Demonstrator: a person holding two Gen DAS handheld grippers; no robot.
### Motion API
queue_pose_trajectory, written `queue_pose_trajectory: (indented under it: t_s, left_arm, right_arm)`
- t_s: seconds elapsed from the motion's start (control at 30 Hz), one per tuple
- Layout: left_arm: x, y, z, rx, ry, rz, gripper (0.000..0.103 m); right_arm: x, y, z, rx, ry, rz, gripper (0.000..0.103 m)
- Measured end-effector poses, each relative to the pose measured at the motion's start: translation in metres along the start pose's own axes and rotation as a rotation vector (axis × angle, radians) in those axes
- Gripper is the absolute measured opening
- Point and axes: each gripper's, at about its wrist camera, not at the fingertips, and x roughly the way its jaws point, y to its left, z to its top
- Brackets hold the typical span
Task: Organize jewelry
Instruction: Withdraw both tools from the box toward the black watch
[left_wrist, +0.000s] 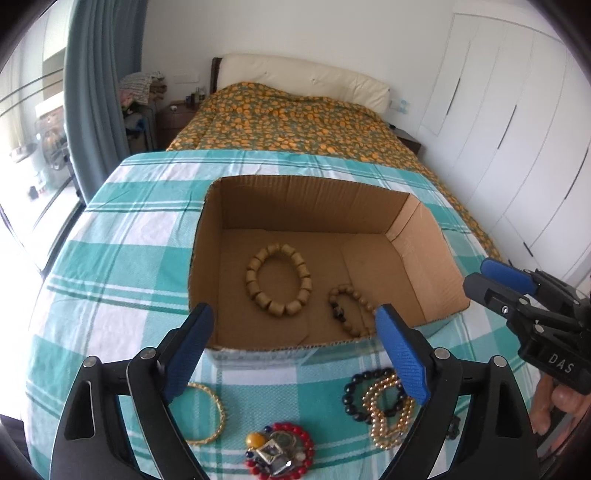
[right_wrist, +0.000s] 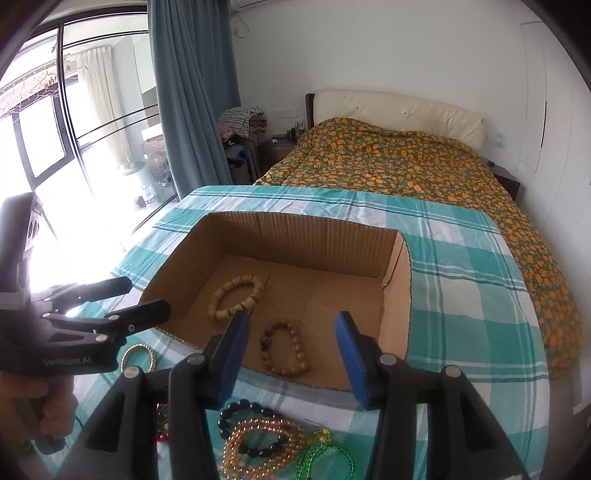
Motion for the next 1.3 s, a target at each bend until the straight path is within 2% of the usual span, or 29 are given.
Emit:
queue_pose_trajectory:
  t_s: [0.27, 0.6, 0.7, 0.8, 1.0, 1.3]
  left_arm:
    - [-0.05, 0.006, -0.07, 0.027, -0.019, 0.035, 0.096]
    - [-0.104, 0.004, -0.175, 0.062, -0.029, 0.119, 0.097]
    - [-0.114, 0.006, -0.201, 0.034, -0.038, 0.109, 0.098]
    - [-0.115, 0.005, -0.222, 0.017, -0.036, 0.083, 0.099]
    - [-0.102, 0.001, -0.257, 0.033, 0.011, 0.081, 0.099]
    - [-0.092, -0.007, -0.274, 0.056, 0.044, 0.088, 0.099]
  right_arm:
    - [-0.054, 0.009, -0.058, -0.004, -0.016, -0.004, 0.049]
    - [-0.113, 0.015, -0.165, -0.005, 0.015, -0.095, 0.049]
    - [-0.123, 0.014, -0.193, 0.018, 0.03, -0.122, 0.049]
    - [-0.13, 0.014, -0.217, 0.042, 0.037, -0.161, 0.049]
    - [-0.134, 0.012, -0.246, 0.115, 0.029, -0.186, 0.049]
    - [-0.126, 0.017, -0.277, 0.137, 0.024, -0.215, 0.049]
